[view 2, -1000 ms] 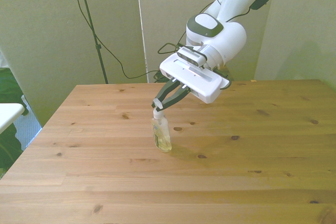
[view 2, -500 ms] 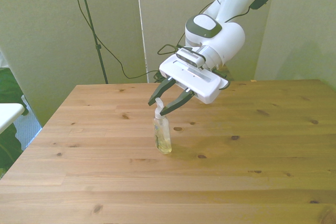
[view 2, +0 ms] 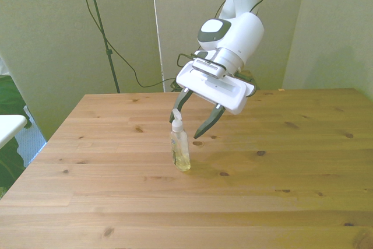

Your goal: Stand the sanitizer

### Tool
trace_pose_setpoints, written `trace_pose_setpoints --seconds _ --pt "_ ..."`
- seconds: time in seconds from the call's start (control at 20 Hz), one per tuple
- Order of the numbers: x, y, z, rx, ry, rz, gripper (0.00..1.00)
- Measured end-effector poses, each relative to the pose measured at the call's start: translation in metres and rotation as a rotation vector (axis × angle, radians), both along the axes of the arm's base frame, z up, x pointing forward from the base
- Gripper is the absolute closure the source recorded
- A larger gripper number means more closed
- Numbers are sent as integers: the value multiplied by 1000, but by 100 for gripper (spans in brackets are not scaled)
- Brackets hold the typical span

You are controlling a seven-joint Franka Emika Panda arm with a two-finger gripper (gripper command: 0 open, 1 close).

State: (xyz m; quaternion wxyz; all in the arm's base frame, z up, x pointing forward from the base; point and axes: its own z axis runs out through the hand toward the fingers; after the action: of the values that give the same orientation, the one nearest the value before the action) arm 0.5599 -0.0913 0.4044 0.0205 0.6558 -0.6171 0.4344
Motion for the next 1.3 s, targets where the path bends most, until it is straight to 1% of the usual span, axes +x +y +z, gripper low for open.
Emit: trace_pose_setpoints --seconds 0.3,0.65,0.85,1.1,1.3 --pt "0 7 15 117 156 89 0" --pt "-5 35 17 238 307 222 0" --pt "-7 50 19 297 410 362 0" --pt "-12 43 27 331 534 557 0" --pt "-19 33 33 357 618 714 0"
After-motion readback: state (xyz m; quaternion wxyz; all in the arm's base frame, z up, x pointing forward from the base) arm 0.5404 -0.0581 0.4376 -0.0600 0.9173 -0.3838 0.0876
